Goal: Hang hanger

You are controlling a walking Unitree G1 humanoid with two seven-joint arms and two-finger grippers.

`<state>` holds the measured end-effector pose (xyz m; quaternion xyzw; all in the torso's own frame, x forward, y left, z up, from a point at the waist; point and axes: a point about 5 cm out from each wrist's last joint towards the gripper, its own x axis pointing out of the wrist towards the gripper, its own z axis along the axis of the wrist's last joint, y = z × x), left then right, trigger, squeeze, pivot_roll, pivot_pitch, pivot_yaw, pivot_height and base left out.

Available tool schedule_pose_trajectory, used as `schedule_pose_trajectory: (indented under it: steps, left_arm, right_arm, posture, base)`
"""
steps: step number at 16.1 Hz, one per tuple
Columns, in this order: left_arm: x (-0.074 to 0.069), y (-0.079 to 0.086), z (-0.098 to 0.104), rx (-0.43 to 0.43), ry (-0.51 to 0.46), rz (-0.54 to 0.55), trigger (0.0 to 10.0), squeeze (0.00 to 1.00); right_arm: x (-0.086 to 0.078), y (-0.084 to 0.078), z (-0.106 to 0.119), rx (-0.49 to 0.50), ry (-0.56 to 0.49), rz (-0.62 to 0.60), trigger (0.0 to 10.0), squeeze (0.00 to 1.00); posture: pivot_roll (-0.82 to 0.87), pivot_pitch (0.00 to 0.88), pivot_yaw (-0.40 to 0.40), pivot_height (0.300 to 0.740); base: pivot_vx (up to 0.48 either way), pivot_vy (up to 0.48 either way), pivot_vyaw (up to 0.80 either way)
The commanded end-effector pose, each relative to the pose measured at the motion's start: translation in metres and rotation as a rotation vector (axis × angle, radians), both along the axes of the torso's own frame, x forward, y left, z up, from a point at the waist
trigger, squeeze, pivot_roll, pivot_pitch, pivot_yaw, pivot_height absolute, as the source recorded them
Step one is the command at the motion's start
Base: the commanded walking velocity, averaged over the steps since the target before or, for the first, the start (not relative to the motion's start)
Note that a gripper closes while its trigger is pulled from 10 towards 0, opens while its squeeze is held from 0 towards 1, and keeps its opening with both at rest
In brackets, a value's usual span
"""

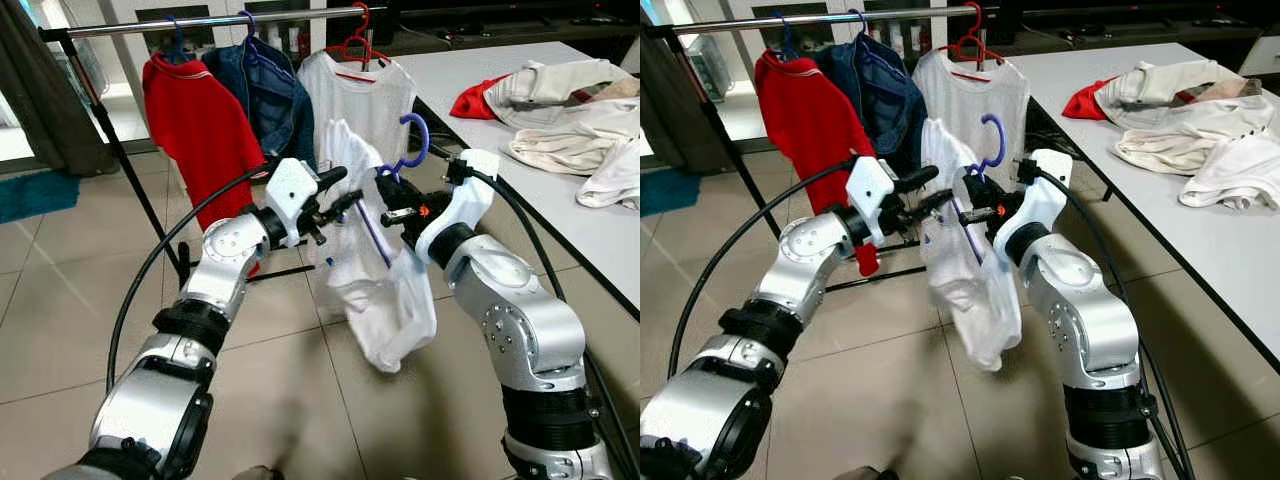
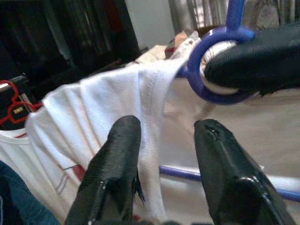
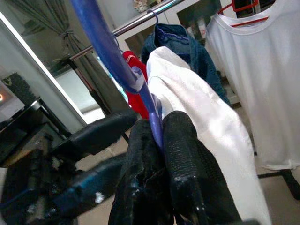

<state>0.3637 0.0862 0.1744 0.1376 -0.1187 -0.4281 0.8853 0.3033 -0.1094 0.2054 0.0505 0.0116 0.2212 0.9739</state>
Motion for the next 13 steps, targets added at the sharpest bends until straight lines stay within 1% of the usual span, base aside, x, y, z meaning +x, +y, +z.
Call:
schedule_pose_trajectory:
  steps: [1, 3, 5, 6, 7, 8, 13]
  left_arm:
    - [0.002, -0.004, 0.005, 0.015, -0.019, -0.007, 10.0, 0.00]
    - [0.006, -0.007, 0.007, 0.039, -0.027, 0.021, 10.0, 0.00]
    - [0.012, -0.008, 0.012, 0.031, -0.039, 0.071, 10.0, 0.00]
    - [0.012, -0.010, 0.013, 0.027, -0.040, 0.062, 10.0, 0.00]
    - [0.012, -0.011, 0.014, 0.028, -0.043, 0.056, 3.7, 0.00]
    - [0.013, -0.012, 0.015, 0.031, -0.047, 0.054, 0.0, 0.00]
    - [0.015, -0.010, 0.015, 0.043, -0.061, 0.077, 0.0, 0.00]
  right_arm:
    - [-0.002, 0.007, 0.018, 0.014, -0.070, 0.040, 10.0, 0.00]
    - [-0.004, 0.010, 0.021, 0.012, -0.077, 0.065, 10.0, 0.00]
    - [-0.005, 0.012, 0.023, 0.011, -0.086, 0.083, 10.0, 0.00]
    - [-0.006, 0.013, 0.024, 0.013, -0.088, 0.086, 10.0, 0.00]
    - [-0.006, 0.014, 0.025, 0.013, -0.090, 0.088, 10.0, 0.00]
    - [-0.006, 0.014, 0.025, 0.013, -0.090, 0.088, 10.0, 0.00]
    - [-0.006, 0.013, 0.025, 0.013, -0.088, 0.080, 10.0, 0.00]
  posture:
    - [-0.13, 0.000, 0.070, 0.740]
    - [-0.13, 0.000, 0.072, 0.740]
    - [-0.13, 0.000, 0.080, 0.740]
    - [-0.13, 0.000, 0.080, 0.740]
    - [-0.13, 0.000, 0.085, 0.740]
    - [-0.13, 0.000, 0.085, 0.740]
    - [-0.13, 0.000, 0.091, 0.740]
  base:
    - [0.000, 0.000, 0.00]
    - [0.000, 0.000, 0.00]
    - [0.000, 0.000, 0.00]
    - [0.000, 0.000, 0.00]
    - [0.000, 0.000, 0.00]
    - [0.000, 0.000, 0.00]
    - [0.000, 0.000, 0.00]
